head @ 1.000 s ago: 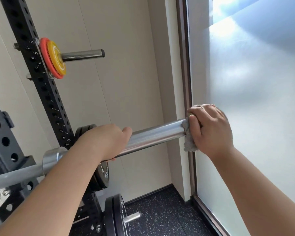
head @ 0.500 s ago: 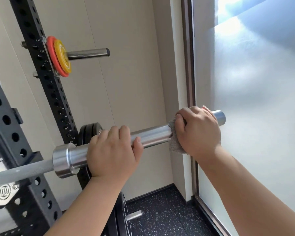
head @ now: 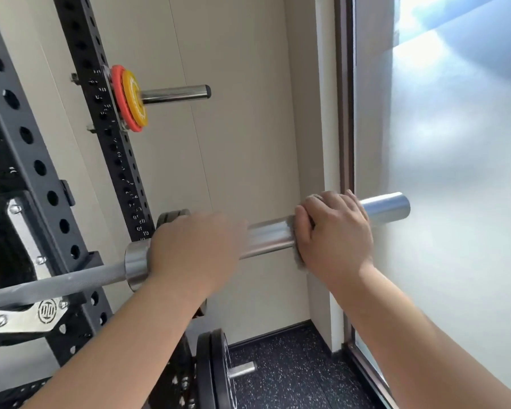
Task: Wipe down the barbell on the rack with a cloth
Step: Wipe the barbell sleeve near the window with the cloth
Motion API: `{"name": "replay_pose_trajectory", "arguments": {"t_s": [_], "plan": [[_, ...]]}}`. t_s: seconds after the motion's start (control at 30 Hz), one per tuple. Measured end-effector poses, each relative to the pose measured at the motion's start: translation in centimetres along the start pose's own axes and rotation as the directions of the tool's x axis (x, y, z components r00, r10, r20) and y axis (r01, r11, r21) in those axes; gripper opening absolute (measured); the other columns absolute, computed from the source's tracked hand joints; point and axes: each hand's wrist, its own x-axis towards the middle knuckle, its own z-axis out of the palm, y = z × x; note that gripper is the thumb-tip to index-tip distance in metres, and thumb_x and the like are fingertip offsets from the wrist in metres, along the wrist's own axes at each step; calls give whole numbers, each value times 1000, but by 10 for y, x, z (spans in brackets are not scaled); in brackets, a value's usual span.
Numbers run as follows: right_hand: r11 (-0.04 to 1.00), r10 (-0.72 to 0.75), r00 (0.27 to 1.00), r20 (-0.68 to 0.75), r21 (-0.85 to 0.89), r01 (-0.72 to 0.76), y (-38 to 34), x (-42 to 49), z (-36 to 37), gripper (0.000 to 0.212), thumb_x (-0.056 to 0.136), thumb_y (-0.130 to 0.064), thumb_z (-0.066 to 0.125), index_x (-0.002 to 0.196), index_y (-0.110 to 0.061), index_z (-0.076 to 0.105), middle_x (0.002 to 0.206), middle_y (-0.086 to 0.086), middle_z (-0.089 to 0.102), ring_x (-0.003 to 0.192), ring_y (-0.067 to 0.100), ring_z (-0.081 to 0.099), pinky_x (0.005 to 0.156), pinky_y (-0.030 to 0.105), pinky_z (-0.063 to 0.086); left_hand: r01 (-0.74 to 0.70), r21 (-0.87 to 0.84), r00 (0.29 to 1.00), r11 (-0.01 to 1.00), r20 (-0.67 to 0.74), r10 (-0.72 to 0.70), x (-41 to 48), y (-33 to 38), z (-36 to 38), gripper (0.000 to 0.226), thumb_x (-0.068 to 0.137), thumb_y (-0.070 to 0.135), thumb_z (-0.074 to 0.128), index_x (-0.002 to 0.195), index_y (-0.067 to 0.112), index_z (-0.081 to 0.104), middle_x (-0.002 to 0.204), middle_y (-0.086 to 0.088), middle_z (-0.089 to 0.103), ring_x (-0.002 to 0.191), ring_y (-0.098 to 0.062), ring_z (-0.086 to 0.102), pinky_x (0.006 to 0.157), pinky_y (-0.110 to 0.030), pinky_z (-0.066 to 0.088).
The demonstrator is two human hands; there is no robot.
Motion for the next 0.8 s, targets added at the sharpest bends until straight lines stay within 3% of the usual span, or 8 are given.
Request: {"name": "replay_pose_trajectory", "arguments": {"t_s": [0.1,0.17,0.3,0.37,0.47,0.57,0.7,0.8], "plan": [[976,-192,980,44,117,186,-25,-8,6,28,103,-31,51,87,-21,72,89,-3,67,83,27,61,100,46,49,53,3,995,999,89,-53,10,-2,1,72,95,68,7,72,21,56,68,2,62,63,-22,60,65,-34,55],[969,-227,972,59,117,219,-15,-1,7,31,104,-33,48,88,-24,73,88,-5,68,81,26,62,101,46,49,65,-12,993,998,97,-63,10,-1,2,72,96,67,8,68,19,54,64,1,60,59,-22,58,64,-34,55],[999,-16,996,88,38,13,10,9,-2,35,101,-36,43,80,-25,68,83,-5,66,82,27,62,112,46,42,82,88,995,993,-70,-76,-2,4,9,64,95,61,9,65,19,48,56,3,53,50,-23,52,50,-27,43],[1000,10,998,59,16,-11,-5,5,-1,32,99,-33,44,79,-23,67,84,-2,65,83,30,61,110,45,44,74,87,994,993,-90,-66,-6,6,15,56,94,55,15,65,21,48,56,0,53,51,-28,53,50,-28,37],[979,-181,981,63,104,174,-46,-11,9,24,98,-26,51,81,-19,67,85,0,65,77,28,57,94,41,48,48,73,985,996,-172,-34,-11,5,26,48,96,44,29,67,17,56,58,-6,57,53,-32,56,53,-34,37],[942,-322,942,96,126,310,-47,-3,10,29,102,-30,48,83,-21,68,82,-2,64,72,26,57,89,39,48,38,86,978,996,-207,-20,-13,4,25,44,98,38,31,70,16,57,61,-7,60,55,-34,57,56,-37,40],[984,-179,971,158,6,181,-7,15,0,35,100,-35,37,72,-27,57,69,-7,56,65,26,52,92,41,49,39,74,967,996,-252,-19,-15,2,28,41,99,37,32,73,17,56,64,-5,58,57,-32,54,58,-37,37],[997,-72,995,64,7,71,-26,10,3,31,95,-30,45,67,-26,57,66,-6,49,62,26,43,88,43,50,48,62,959,997,-281,-28,-15,4,30,37,97,36,36,73,16,56,66,-6,57,59,-32,54,60,-39,39]]}}
